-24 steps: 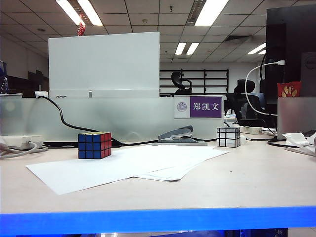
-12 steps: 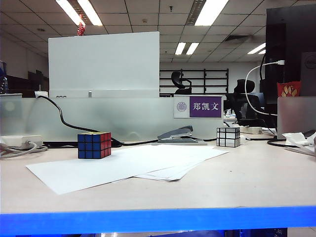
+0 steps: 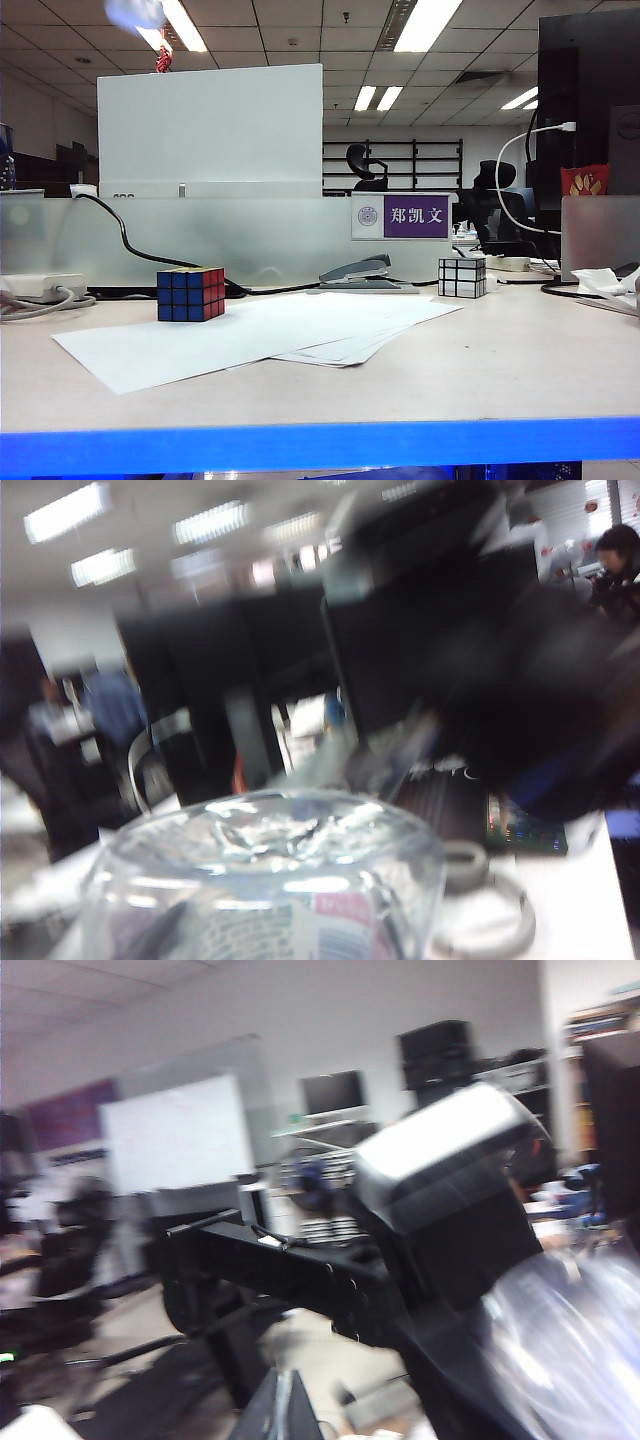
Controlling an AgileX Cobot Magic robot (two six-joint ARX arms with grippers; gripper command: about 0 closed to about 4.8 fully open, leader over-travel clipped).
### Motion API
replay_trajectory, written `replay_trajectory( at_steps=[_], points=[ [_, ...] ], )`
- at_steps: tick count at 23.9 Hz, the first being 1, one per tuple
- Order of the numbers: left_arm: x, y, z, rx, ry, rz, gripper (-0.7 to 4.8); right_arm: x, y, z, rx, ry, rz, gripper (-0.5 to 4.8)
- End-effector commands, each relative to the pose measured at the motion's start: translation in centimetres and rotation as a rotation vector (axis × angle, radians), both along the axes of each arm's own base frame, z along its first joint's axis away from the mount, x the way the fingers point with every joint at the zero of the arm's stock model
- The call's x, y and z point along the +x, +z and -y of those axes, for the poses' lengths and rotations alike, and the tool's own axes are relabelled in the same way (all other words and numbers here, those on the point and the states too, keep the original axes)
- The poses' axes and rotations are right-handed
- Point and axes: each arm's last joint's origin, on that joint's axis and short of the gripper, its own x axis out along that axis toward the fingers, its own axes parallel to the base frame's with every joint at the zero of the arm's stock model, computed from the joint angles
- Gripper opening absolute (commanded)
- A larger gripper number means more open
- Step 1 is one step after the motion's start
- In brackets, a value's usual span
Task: Flip the plastic bottle upside down.
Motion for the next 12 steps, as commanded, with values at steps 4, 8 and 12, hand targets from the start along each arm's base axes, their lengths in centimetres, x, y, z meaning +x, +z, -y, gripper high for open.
replay_trajectory(
  at_steps=[4, 8, 12],
  points=[
    [4.9, -2.8, 1.4, -0.096, -0.002, -0.088, -0.06, 1.7, 2.0, 8.9, 0.010, -0.280, 0.032, -0.06],
    [6.6, -3.5, 1.8, -0.192, 0.032, -0.061, -0.06, 1.9, 3.2, 17.1, -0.001, -0.567, 0.027, -0.06],
    [7.1, -3.6, 1.8, -0.248, 0.077, -0.046, -0.06, 0.7, 3.7, 23.3, -0.015, -0.797, 0.075, -0.06]
  ],
)
